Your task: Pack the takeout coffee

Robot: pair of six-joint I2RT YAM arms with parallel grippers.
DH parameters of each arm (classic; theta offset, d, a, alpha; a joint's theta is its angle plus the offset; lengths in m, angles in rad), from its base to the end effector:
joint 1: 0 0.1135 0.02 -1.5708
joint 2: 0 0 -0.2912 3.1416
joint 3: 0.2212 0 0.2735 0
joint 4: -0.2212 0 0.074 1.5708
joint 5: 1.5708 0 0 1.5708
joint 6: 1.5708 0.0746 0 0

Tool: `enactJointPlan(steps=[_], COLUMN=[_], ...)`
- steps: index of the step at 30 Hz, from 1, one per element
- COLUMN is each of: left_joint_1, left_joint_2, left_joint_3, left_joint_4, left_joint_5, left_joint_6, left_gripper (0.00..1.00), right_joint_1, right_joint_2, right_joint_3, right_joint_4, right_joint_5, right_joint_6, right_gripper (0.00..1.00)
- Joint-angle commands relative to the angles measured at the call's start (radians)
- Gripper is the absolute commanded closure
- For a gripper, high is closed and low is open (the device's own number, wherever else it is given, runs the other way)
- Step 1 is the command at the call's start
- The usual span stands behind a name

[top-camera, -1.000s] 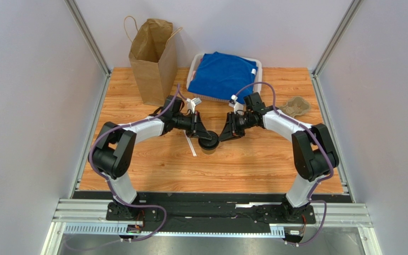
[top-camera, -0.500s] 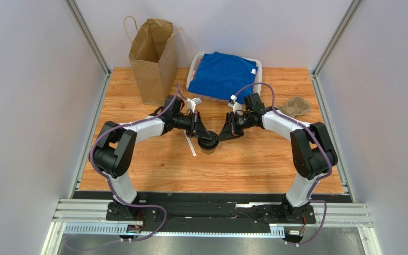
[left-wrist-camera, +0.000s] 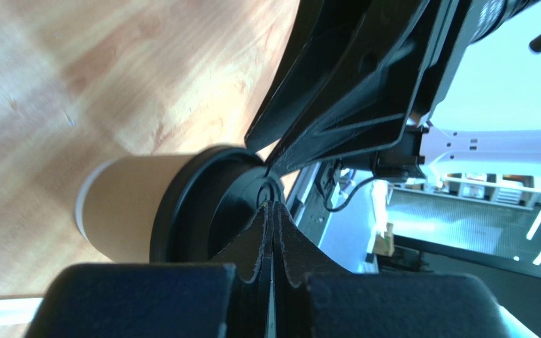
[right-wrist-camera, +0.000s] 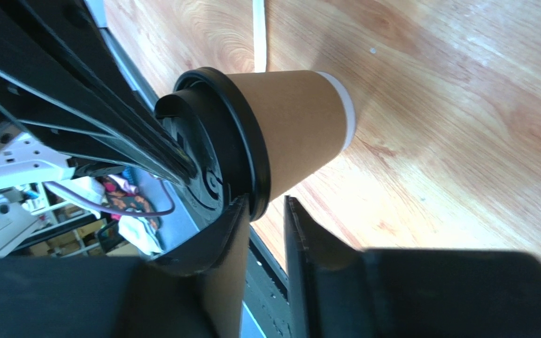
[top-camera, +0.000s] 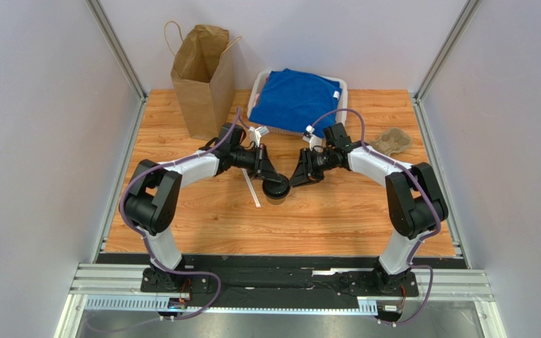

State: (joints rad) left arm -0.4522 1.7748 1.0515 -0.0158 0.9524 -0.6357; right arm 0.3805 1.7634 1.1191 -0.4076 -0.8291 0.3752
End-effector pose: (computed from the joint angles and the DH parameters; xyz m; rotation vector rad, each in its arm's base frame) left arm 0.3381 -0.2318 0.1881 0.3268 2.4574 -1.6192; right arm 0.3387 0.1947 0.1790 -0.3171 2.6537 1.3456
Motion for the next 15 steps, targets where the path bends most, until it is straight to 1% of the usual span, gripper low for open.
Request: enactJointPlan(steps=[1, 3, 7, 8, 9, 10, 11, 12, 13, 14, 15], left_joint_1=[-0.006, -0.008, -0.008, -0.008, -0.008, -0.006, -0.006, -0.002, 0.001, 0.013, 0.023], left_joint_2=[-0.048, -0.064, -0.101, -0.123, -0.136, -0.149, -0.185, -0.208, -0.233, -0.285, -0.310], left_joint_3=[0.094, 0.116, 0.156, 0.159, 0.162, 0.168, 0.169, 0.170, 0.170, 0.168, 0.165], left_joint_4=[-0.007, -0.016, -0.030, -0.033, -0.045, -0.059, -0.070, -0.097, -0.117, -0.139, -0.188], left_joint_5=[-0.021, -0.020, -0.023, -0.024, -0.026, -0.027, -0.032, -0.037, -0.046, -0.067, -0.079], left_joint_6=[0.045, 0.048, 0.037, 0.036, 0.037, 0.041, 0.057, 0.068, 0.083, 0.123, 0.140], left_gripper=[0.96, 0.90, 0.79, 0.73, 0.70, 0.67, 0.59, 0.55, 0.51, 0.38, 0.34], right_joint_1=[0.003, 0.005, 0.001, -0.002, -0.005, -0.005, -0.005, 0.000, 0.003, 0.012, 0.038], right_joint_2=[-0.068, -0.096, -0.145, -0.156, -0.165, -0.192, -0.203, -0.220, -0.232, -0.252, -0.260], right_joint_3=[0.041, 0.054, 0.080, 0.085, 0.088, 0.097, 0.102, 0.105, 0.110, 0.117, 0.122], right_joint_4=[-0.040, -0.053, -0.108, -0.117, -0.126, -0.146, -0.155, -0.161, -0.178, -0.187, -0.200], right_joint_5=[0.051, 0.048, 0.054, 0.058, 0.059, 0.065, 0.071, 0.080, 0.112, 0.139, 0.171], right_joint_6=[-0.055, -0.064, -0.102, -0.114, -0.140, -0.159, -0.177, -0.194, -0.235, -0.260, -0.291], right_gripper=[0.67, 0.62, 0.55, 0.53, 0.46, 0.43, 0.40, 0.36, 0.34, 0.33, 0.33])
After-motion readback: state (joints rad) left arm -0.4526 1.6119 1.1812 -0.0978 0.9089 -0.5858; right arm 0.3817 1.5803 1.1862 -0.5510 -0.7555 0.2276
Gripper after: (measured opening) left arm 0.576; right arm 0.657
